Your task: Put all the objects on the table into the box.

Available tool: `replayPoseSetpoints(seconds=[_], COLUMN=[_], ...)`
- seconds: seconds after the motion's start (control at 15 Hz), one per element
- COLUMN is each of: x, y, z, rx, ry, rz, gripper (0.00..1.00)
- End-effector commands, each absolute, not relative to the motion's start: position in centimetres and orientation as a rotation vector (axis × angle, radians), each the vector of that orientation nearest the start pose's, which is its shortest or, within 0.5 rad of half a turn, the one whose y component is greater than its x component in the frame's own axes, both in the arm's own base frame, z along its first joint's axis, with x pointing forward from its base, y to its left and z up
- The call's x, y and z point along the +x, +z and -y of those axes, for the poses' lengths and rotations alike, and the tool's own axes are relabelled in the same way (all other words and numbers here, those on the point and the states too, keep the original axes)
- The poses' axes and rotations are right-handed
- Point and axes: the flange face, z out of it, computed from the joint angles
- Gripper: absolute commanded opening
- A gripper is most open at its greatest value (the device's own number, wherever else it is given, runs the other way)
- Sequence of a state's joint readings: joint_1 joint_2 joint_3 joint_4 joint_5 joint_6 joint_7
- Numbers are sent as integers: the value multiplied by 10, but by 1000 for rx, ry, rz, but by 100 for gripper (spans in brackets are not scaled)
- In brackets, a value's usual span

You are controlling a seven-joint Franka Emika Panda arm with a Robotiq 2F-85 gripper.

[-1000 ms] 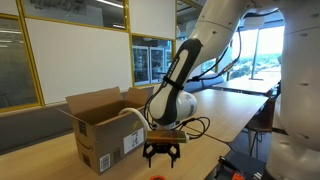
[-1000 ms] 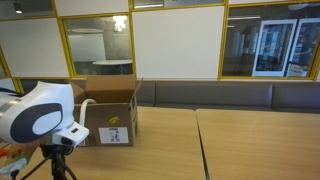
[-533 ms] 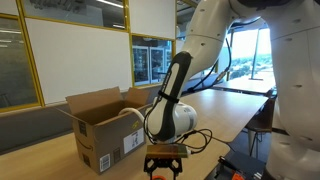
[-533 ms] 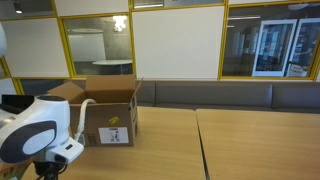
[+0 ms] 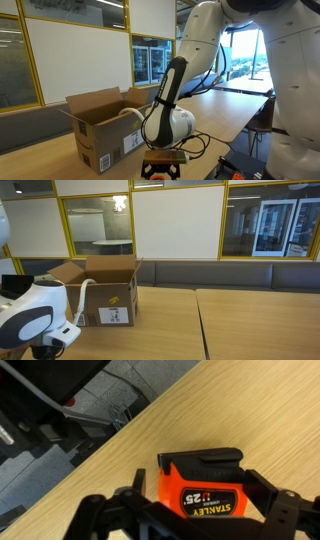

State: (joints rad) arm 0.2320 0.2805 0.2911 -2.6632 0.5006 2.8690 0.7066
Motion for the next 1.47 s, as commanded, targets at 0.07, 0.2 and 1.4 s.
replayPoseSetpoints(seconds=[0.07, 0.2, 1.4], x=[357, 358, 373], y=[140, 138, 121], z=[-199, -202, -188], rx=[-2841, -2844, -2859], ry=[238, 244, 268], rz=[-956, -944, -952], gripper=[100, 100, 62])
